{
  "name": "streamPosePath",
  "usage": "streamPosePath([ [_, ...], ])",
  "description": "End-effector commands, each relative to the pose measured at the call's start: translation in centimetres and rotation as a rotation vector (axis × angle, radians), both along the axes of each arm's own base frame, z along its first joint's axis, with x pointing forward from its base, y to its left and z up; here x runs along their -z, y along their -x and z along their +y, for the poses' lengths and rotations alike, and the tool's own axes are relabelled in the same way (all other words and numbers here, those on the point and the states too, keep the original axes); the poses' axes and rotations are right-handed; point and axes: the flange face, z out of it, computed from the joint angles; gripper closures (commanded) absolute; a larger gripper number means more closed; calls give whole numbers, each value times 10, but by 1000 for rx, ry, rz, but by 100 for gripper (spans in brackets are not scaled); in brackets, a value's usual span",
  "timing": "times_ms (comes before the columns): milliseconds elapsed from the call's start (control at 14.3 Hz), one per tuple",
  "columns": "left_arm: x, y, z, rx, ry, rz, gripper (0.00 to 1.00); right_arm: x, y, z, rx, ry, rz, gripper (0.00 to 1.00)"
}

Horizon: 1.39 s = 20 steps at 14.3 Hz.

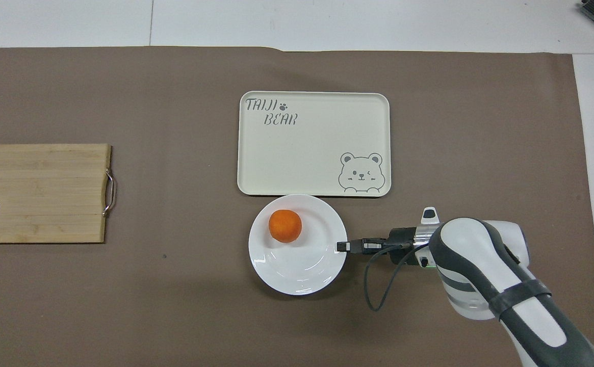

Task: Place orange and plate with both arms
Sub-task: 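Lift the plate with the orange and carry it over the tray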

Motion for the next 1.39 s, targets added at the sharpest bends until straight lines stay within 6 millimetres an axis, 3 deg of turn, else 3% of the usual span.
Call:
streamPosePath([
  [0,-1,7,4,4,-9,-3,0,-13,-9,-1,2,-64,-31,100],
  [209,-1,7,4,4,-9,-3,0,-29,-16,-3,13,-85,-45,100],
  [418,-1,7,4,6,-9,-3,0,-53,-38,-15,73,-102,-31,100],
  [767,-1,7,4,4,-9,-3,0,-67,-64,-35,98,-141,-31,100],
  [1115,-1,7,4,4,-9,-3,0,-85,-135,-63,138,-54,29,100],
  [1255,-1,7,4,6,-9,-3,0,-97,-154,-81,175,-60,5,100],
  [1324,-1,7,4,4,-9,-3,0,-94,-163,-88,185,-64,3,100],
])
